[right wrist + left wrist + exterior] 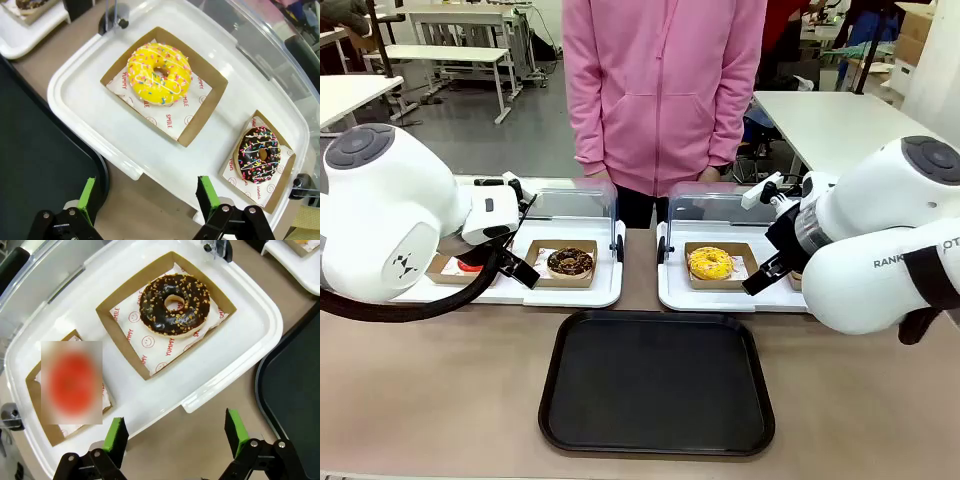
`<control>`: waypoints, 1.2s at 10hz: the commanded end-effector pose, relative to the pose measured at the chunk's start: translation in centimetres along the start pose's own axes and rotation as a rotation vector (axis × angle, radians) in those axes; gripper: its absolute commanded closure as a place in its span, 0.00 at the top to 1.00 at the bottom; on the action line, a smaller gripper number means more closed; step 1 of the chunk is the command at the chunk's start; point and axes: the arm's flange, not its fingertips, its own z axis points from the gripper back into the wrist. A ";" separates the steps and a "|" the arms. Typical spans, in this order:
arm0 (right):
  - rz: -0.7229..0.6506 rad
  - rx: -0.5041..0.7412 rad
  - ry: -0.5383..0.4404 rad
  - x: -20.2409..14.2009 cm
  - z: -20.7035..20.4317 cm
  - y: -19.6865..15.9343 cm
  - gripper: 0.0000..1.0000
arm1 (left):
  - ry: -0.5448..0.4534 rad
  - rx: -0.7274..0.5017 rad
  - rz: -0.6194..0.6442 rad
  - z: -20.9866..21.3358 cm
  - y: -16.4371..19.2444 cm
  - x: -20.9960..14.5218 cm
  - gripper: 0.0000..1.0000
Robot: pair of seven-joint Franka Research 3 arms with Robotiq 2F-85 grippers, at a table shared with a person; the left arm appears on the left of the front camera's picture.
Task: Move the first donut from the left to the tray.
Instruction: Pick up the Paper togo box containing the Donut indicated by the person and place it on the Handle tray.
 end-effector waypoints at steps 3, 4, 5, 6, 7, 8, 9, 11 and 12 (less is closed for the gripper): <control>0.000 0.000 0.000 0.0 0.0 0.0 1.00 | 0.000 0.000 0.000 0.0 0.0 0.0 1.00; 0.000 0.000 0.000 0.0 0.0 0.0 1.00 | 0.000 0.000 0.000 0.0 0.0 0.0 1.00; 0.000 0.000 0.000 0.0 0.0 0.0 1.00 | 0.000 0.000 0.000 0.0 0.0 0.0 1.00; 0.000 0.000 0.000 0.0 0.0 0.0 1.00 | 0.000 0.000 0.000 0.0 0.0 0.0 1.00; 0.000 0.000 0.000 0.0 0.0 0.0 1.00 | 0.000 0.000 0.000 0.0 0.0 0.0 1.00; 0.000 0.000 0.000 0.0 0.0 0.0 1.00 | 0.000 0.000 0.000 0.0 0.0 0.0 1.00; 0.000 0.000 0.000 0.0 0.0 0.0 1.00 | 0.000 0.000 0.000 0.0 0.0 0.0 1.00; 0.001 0.000 0.000 0.0 0.0 0.0 1.00 | 0.000 0.001 0.000 0.0 0.0 0.0 1.00; 0.000 0.001 -0.020 3.3 2.1 -1.7 1.00 | -0.031 -0.061 -0.015 2.3 0.5 2.6 1.00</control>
